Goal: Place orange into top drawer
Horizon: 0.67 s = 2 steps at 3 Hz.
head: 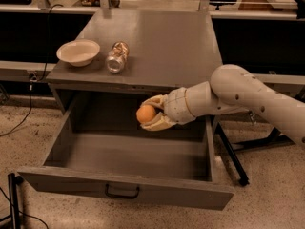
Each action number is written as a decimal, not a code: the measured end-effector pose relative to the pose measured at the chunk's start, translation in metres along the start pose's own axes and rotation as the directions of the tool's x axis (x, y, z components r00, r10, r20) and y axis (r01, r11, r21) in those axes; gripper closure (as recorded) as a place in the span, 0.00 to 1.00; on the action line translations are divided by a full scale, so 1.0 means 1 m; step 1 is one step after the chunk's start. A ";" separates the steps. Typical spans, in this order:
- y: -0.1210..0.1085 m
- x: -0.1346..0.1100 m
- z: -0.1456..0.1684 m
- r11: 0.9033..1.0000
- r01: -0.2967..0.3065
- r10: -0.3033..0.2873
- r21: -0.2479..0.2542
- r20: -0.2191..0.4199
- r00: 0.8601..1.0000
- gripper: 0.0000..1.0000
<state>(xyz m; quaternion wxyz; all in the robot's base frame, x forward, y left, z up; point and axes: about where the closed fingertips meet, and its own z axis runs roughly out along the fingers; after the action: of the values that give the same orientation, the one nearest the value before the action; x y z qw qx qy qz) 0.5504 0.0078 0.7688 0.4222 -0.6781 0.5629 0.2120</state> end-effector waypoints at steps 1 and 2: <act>0.019 0.027 0.023 0.989 -0.148 0.146 0.028 0.061 0.987 1.00; 0.039 0.068 0.054 0.943 -0.318 0.318 0.094 0.019 0.948 1.00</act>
Offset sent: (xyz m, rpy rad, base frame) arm -0.0109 -0.0013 -0.1413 0.0833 0.3075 -0.4145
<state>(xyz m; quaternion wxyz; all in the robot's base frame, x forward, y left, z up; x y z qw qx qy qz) 0.5427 0.0117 0.6741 0.4156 -0.5570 0.6737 0.2514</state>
